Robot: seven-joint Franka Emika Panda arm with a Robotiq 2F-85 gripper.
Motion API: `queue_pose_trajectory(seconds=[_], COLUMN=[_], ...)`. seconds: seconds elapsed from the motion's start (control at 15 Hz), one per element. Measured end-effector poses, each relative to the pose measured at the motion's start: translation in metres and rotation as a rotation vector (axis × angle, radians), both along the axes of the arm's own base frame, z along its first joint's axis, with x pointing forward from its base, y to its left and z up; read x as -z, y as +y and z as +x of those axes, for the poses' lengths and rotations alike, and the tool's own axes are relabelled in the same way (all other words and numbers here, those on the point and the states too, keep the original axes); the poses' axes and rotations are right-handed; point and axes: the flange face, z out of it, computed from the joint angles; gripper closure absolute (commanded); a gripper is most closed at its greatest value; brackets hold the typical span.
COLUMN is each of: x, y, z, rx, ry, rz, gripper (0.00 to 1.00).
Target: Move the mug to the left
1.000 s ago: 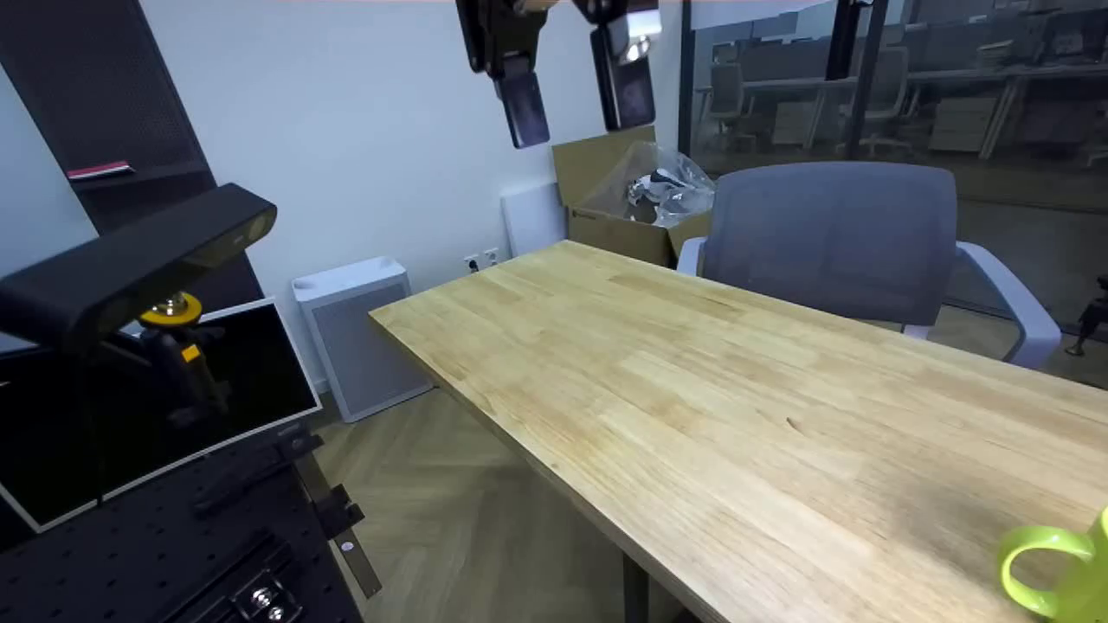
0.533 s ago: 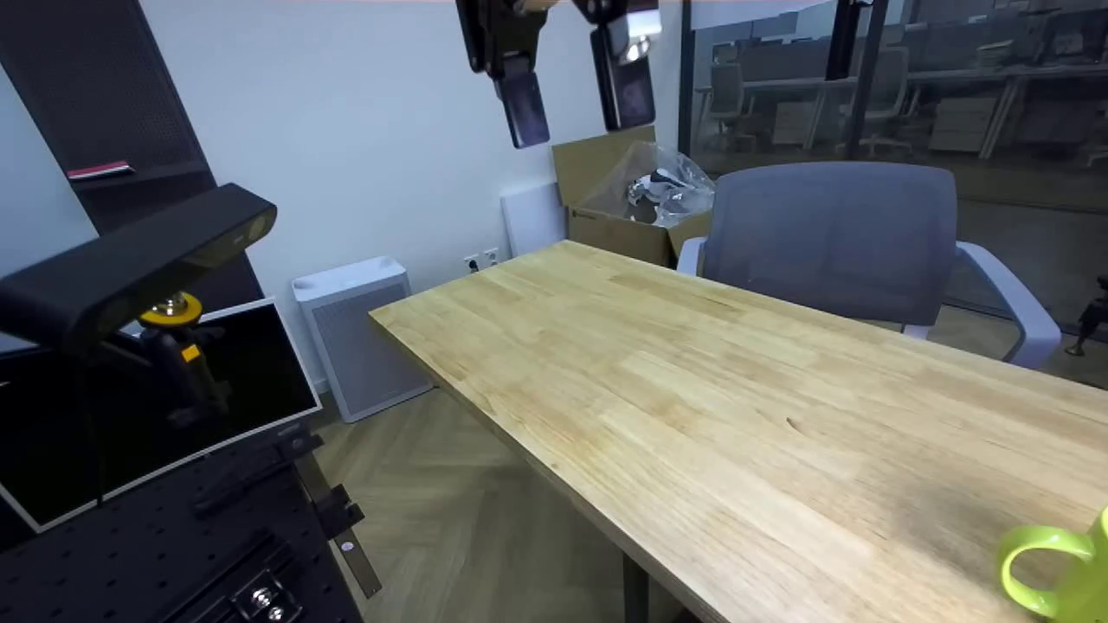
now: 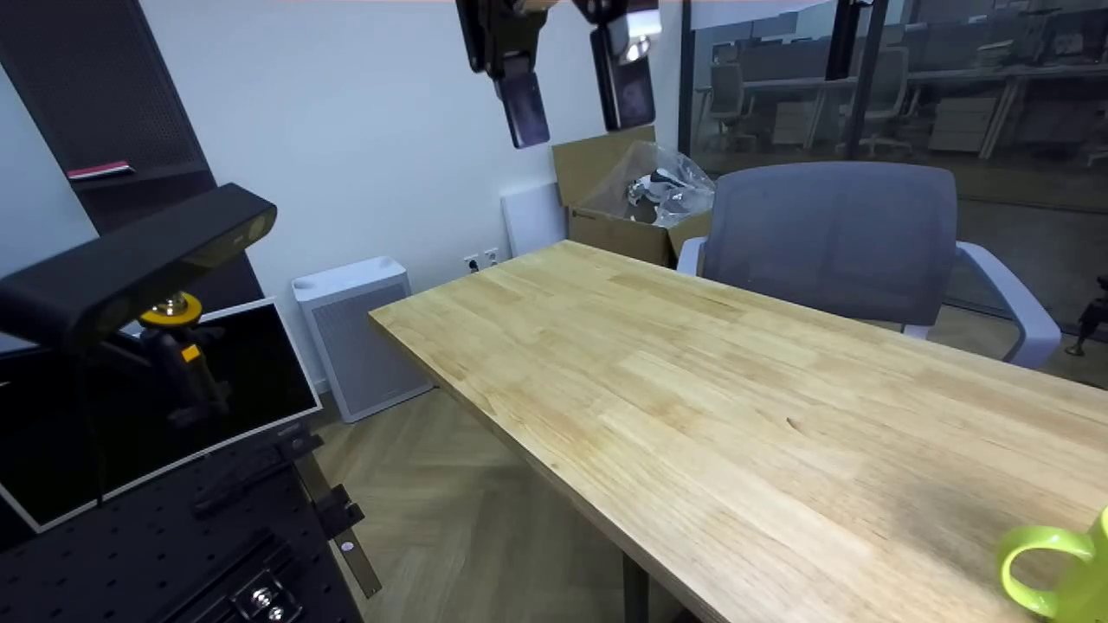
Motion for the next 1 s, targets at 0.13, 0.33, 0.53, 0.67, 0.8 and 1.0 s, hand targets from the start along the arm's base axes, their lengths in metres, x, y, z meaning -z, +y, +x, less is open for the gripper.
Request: queue_pose_trajectory(seconds=[0.13,0.33,0.53,0.67,0.8,1.0], x=[0.000,0.000,0.001,0.002,0.004,0.006], y=[0.000,-0.008,-0.036,-0.063,-0.092,-0.135], z=[0.000,0.005,0.014,0.019,0.023,0.027], rx=[0.000,0.013,0.043,0.068,0.097,0.144], ry=[0.000,0.003,-0.002,-0.009,-0.015,-0.017], rz=[0.001,0.006,0.008,0.006,0.000,-0.008], gripper=[0.00,0.00,0.00,0.00,0.00,0.00])
